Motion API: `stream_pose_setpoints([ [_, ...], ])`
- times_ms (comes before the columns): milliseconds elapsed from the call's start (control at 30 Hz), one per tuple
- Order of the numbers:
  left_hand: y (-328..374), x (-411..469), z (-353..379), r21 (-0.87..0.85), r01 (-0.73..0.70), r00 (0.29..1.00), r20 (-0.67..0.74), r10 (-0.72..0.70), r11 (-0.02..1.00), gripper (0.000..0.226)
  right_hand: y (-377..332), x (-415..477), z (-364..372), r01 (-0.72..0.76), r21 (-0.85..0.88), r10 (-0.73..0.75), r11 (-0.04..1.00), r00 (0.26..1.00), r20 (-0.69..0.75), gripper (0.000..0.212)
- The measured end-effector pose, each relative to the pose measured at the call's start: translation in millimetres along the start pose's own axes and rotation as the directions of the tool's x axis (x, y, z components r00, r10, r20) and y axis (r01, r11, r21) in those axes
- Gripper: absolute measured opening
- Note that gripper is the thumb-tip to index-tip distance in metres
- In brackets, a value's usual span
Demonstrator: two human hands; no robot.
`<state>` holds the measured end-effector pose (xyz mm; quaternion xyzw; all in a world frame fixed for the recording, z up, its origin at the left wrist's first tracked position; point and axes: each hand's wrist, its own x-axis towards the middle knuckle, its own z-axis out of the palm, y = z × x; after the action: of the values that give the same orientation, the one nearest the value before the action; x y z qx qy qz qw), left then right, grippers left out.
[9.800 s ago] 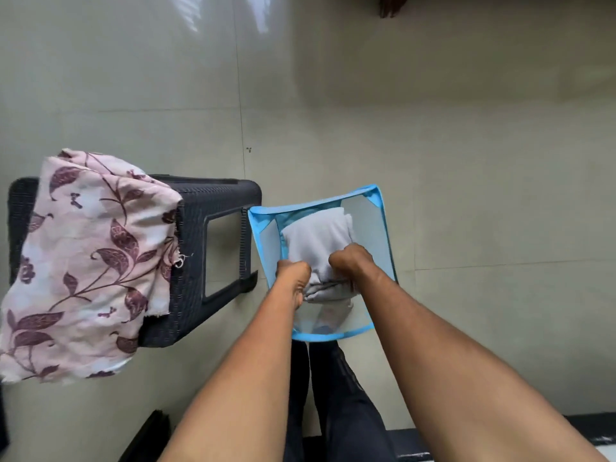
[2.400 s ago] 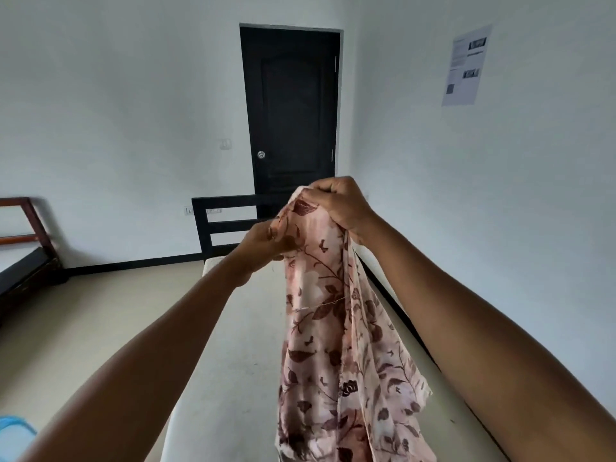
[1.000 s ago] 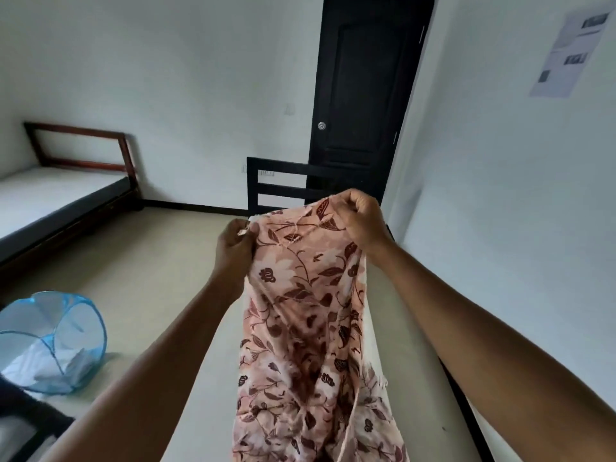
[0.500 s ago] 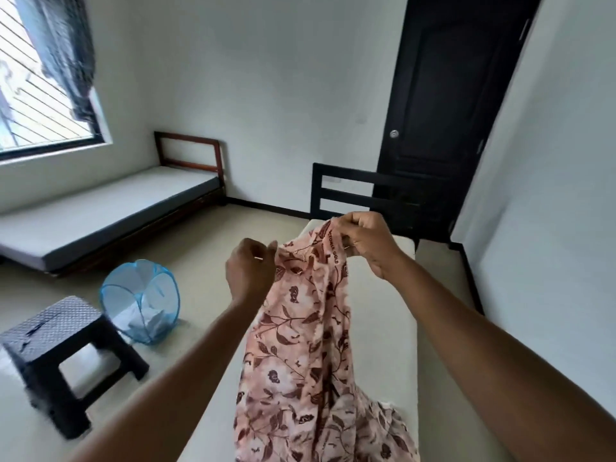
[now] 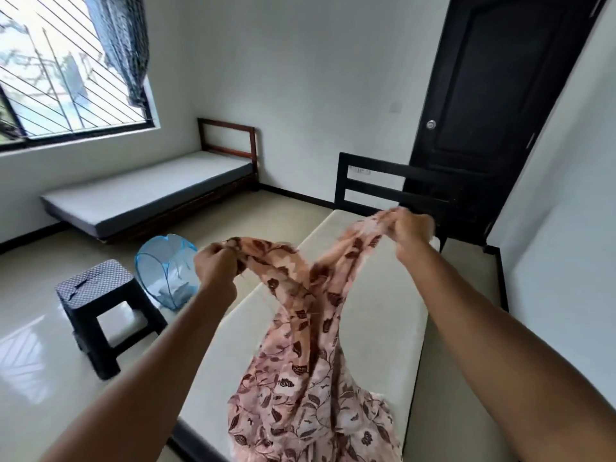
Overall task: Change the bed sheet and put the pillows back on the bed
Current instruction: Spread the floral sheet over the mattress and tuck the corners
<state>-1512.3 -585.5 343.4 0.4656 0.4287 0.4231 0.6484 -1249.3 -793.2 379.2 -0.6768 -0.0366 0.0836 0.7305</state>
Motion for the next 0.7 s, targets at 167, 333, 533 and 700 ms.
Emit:
stream_pose_setpoints([
  [167,23,10,0,0.052,-0.104,0.994,0.026,0.103,0.993,0.010,8,27,-22,-0.042,-0.249,0.014,0.968,0.994,-0.111,0.027],
  [333,30,-8,42,-0.027,-0.094,0.969,0.227,0.097,0.995,0.032,28,-64,47,0.219,-0.286,-0.082,0.933,0.902,0.424,0.018],
  [533,33,-11,69,-0.037,-0.108,0.901,0.418,0.114,0.993,0.029,75,-127,120,0.529,-0.534,-0.293,0.660,0.835,0.465,0.047],
  [700,50,23,57,-0.139,-0.113,0.902,0.401,0.161,0.984,0.024,102,-105,111,0.361,-0.732,-0.066,0.577,0.915,0.399,0.039],
])
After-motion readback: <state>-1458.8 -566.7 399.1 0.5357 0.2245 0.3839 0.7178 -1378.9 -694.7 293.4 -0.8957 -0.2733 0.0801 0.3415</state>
